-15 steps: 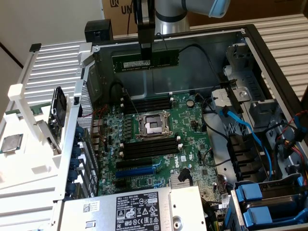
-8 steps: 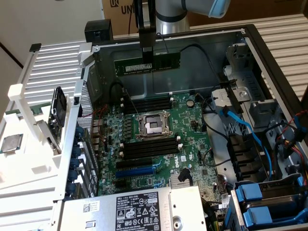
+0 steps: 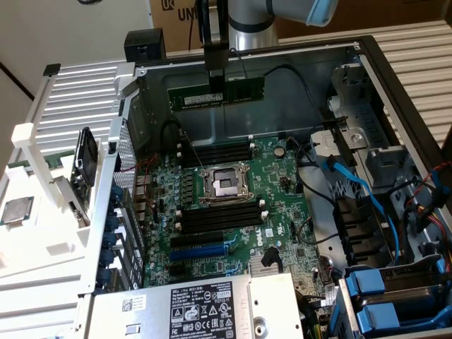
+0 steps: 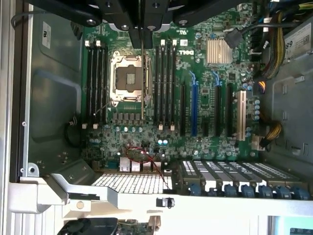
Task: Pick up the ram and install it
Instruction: 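Insert the ram into the slot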
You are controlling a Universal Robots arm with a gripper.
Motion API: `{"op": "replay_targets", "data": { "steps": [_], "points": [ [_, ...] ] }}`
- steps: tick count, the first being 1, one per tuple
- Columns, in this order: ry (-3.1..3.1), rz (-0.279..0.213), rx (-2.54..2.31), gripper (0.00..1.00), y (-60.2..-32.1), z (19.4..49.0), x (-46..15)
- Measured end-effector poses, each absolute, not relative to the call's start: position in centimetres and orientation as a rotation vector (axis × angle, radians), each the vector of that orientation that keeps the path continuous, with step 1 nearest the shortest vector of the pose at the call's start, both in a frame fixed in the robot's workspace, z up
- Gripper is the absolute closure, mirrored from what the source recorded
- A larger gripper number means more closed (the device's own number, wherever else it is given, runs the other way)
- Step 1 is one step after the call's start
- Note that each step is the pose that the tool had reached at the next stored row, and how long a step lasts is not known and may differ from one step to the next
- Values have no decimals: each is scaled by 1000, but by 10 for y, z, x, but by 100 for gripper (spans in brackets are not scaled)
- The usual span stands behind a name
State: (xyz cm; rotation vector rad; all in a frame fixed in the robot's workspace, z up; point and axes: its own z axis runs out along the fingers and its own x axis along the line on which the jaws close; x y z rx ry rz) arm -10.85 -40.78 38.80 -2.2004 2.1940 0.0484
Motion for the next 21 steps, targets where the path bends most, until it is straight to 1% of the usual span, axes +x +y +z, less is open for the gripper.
{"op": "replay_targets", "data": {
  "steps": [19, 21],
  "points": [
    [2193, 47, -2200, 88, -411, 374, -111],
    [2193, 47, -2200, 88, -411, 369, -111]
  ]
}}
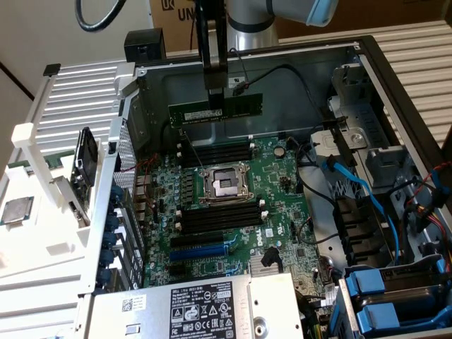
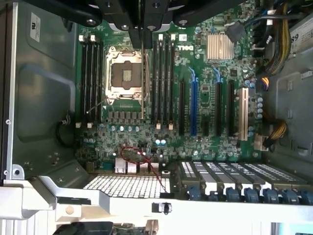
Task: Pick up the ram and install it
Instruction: 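Insert the ram into the slot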
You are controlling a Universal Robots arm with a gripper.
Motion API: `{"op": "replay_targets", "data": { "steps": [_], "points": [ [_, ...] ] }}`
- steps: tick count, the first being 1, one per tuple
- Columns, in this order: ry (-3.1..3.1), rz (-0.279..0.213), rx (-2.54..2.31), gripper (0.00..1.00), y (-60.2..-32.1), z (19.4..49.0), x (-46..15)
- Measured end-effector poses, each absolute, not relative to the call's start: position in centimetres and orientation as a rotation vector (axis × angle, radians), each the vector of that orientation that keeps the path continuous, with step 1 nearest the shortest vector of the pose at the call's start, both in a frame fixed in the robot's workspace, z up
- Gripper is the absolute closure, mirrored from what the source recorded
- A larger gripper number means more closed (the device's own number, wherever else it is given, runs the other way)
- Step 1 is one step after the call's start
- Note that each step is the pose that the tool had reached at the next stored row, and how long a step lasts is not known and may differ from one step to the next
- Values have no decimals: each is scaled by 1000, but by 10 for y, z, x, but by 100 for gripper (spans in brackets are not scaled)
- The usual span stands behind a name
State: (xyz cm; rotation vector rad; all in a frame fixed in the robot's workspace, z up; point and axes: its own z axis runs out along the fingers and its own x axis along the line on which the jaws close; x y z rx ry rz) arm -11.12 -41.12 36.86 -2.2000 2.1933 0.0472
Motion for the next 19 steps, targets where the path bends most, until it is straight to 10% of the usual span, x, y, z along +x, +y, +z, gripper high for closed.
{"op": "replay_targets", "data": {
  "steps": [19],
  "points": [
    [2190, 55, -2196, 88, -412, 349, -111]
  ]
}}
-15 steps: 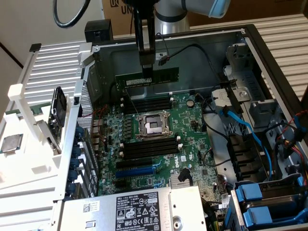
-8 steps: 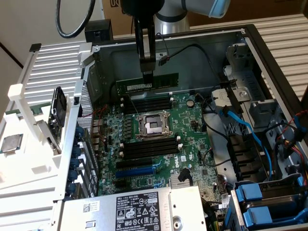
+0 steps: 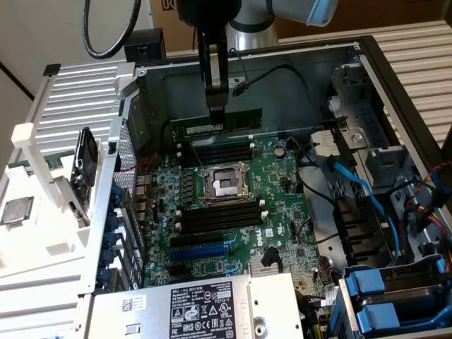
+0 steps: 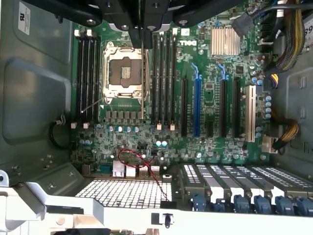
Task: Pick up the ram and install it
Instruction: 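Insert the ram into the slot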
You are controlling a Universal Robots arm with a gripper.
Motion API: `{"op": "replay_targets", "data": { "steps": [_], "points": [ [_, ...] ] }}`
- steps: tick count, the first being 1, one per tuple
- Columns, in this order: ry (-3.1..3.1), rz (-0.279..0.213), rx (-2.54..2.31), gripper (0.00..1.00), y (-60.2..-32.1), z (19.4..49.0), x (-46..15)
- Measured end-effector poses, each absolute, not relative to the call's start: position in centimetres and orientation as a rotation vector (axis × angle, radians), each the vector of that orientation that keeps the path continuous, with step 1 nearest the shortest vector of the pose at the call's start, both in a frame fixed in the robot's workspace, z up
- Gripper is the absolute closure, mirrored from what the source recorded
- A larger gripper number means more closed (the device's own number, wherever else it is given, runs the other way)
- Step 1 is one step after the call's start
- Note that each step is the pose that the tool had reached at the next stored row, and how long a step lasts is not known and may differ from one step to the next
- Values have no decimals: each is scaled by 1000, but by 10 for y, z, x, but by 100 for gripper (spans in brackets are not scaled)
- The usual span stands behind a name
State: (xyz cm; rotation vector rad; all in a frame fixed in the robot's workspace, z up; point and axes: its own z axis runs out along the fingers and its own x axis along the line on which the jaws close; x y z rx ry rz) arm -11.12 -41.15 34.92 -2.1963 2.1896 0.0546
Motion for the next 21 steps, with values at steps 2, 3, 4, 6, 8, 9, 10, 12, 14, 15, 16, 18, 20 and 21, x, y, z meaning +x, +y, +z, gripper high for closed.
{"op": "replay_targets", "data": {
  "steps": [2, 3, 4, 6, 8, 9, 10, 12, 14, 15, 16, 18, 20, 21],
  "points": [
    [2190, 54, -2197, 88, -412, 348, -111],
    [2190, 54, -2197, 88, -412, 348, -111],
    [2190, 54, -2197, 88, -412, 348, -111],
    [2190, 54, -2197, 88, -412, 348, -111],
    [2190, 54, -2196, 88, -412, 348, -111],
    [2190, 55, -2196, 88, -412, 348, -111],
    [2190, 55, -2197, 88, -412, 347, -111],
    [2190, 55, -2196, 88, -412, 347, -111],
    [2190, 54, -2197, 88, -412, 346, -111],
    [2190, 55, -2196, 88, -412, 345, -111],
    [2190, 55, -2196, 88, -412, 345, -111],
    [2189, 55, -2196, 88, -412, 343, -111],
    [2189, 56, -2196, 88, -412, 341, -111],
    [2189, 56, -2196, 88, -412, 340, -111]
  ]
}}
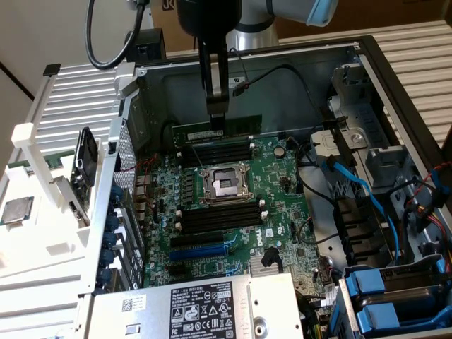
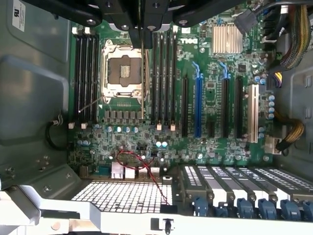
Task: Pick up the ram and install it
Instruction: 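Insert the ram into the slot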
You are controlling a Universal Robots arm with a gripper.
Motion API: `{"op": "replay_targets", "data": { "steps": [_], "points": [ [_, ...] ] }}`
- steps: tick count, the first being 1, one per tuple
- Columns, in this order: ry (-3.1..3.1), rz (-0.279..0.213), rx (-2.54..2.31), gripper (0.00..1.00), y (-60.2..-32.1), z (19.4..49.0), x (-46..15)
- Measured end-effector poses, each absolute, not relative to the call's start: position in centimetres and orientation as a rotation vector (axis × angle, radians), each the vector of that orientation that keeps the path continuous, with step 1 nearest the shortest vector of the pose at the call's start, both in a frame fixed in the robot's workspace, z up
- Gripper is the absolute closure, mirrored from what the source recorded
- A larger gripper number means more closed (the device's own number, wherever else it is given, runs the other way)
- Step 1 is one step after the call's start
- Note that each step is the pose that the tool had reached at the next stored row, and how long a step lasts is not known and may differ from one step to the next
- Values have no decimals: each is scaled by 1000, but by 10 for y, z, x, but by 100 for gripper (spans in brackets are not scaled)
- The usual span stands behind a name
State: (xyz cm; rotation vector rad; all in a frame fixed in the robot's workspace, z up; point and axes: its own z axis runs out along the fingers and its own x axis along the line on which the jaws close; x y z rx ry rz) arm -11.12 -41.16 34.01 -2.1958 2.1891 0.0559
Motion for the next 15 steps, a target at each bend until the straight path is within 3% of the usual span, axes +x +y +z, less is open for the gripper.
{"op": "replay_targets", "data": {
  "steps": [15],
  "points": [
    [2184, 67, -2190, 88, -426, 330, -111]
  ]
}}
